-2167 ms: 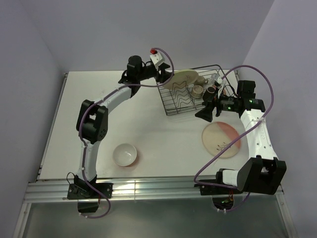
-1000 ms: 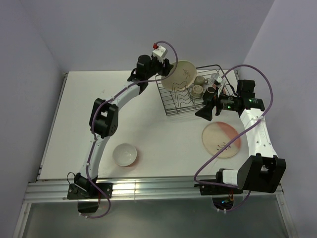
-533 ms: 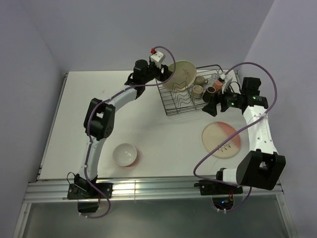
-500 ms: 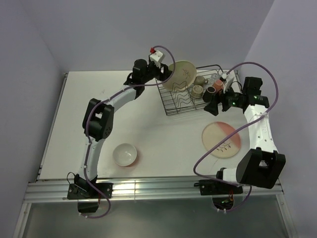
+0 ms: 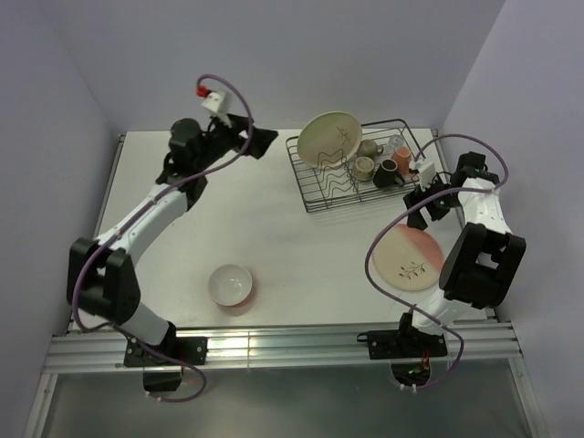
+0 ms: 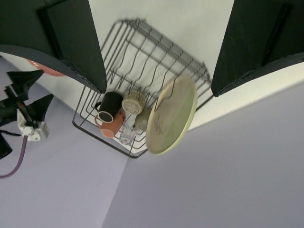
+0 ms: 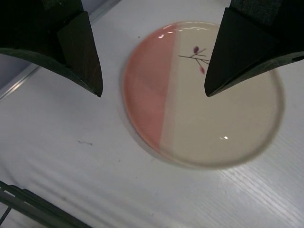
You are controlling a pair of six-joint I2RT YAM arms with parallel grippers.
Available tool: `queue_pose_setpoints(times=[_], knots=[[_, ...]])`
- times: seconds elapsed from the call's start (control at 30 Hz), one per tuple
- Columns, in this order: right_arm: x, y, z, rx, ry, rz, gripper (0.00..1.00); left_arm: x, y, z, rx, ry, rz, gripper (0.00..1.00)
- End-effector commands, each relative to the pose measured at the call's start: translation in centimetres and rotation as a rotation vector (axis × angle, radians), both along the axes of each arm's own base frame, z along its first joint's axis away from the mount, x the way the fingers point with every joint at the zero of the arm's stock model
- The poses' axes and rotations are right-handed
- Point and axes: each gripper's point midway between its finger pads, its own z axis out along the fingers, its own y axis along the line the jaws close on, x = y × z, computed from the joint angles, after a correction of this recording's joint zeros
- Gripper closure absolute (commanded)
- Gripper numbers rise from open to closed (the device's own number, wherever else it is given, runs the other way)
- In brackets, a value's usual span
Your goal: Load the mixed dishes into the dish rack
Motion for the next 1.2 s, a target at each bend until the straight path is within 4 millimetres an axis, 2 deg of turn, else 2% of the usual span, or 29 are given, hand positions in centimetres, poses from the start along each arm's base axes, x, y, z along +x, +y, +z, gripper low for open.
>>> queue_pose_setpoints(times=[0.0,0.07,0.1,0.23,0.37,0.5,0.6,0.73,0.77,0.93,1.1,1.17], knots=[[-0.6,-2.3,-1.9,-0.158,0.030,0.158,0.06,-3.1,3.9,-3.1,-0.098,0.246,0.019,0.01],[-0.8,-2.9,-2.8,-0.196,0.050,0.224,0.09,-4.6,5.2,-4.5,-0.094,0.289,0.040,0.01],[-0.6,-3.1,-3.1,-0.215,0.043,0.271,0.10,-6.1,6.2,-5.7,-0.088,0.303,0.071,0.01],[0.0,-3.4,-5.2,-0.227,0.089,0.342,0.18,-9.5,8.1,-7.6,-0.083,0.339,0.116,0.01],[0.4,-3.2,-6.2,-0.208,0.124,0.377,0.30,-11.7,10.0,-8.5,-0.098,0.381,0.195,0.01],[0.4,-2.9,-7.6,-0.196,0.151,0.407,0.35,-13.5,12.1,-8.8,-0.160,0.408,0.295,0.01],[0.1,-2.8,-8.8,-0.187,0.188,0.428,0.41,-14.5,12.7,-8.6,-0.193,0.391,0.313,0.01],[-0.6,-2.9,-9.8,-0.172,0.237,0.457,0.51,-15.4,12.2,-8.1,-0.208,0.387,0.268,0.01],[-0.7,-2.9,-9.8,-0.169,0.244,0.460,0.57,-15.5,12.0,-8.0,-0.209,0.389,0.254,0.01],[-1.7,-2.3,-10.7,-0.122,0.295,0.481,0.73,-16.3,10.2,-7.2,-0.220,0.381,0.129,0.05],[-2.7,-1.7,-11.0,-0.099,0.310,0.478,0.94,-16.7,8.5,-7.6,-0.239,0.416,0.042,0.08],[-3.3,-1.3,-11.0,-0.088,0.311,0.476,0.98,-16.9,7.6,-7.8,-0.236,0.421,0.017,0.09]])
